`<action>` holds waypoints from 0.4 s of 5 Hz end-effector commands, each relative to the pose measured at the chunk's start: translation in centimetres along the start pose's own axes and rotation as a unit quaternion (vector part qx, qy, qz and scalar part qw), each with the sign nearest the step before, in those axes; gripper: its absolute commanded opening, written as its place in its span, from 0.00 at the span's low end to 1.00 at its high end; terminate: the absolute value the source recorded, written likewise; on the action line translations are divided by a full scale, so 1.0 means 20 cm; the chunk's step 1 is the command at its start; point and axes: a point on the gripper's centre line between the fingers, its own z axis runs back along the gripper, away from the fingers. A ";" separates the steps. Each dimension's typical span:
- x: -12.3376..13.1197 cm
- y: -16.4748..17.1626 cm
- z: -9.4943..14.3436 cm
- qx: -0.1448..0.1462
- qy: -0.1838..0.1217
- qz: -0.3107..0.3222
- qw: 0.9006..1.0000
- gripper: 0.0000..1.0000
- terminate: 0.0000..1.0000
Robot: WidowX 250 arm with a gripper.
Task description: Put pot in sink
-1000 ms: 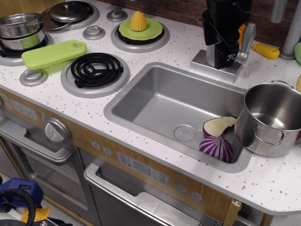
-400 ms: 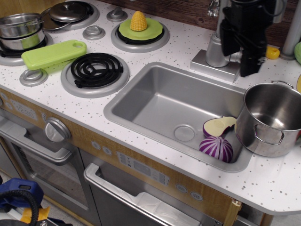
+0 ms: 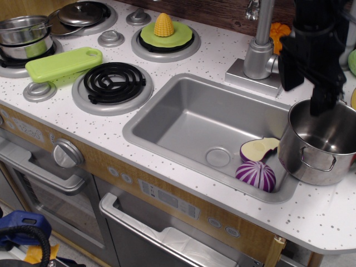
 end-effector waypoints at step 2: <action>0.01 -0.01 0.02 0.003 -0.059 0.010 0.998 0.00 0.00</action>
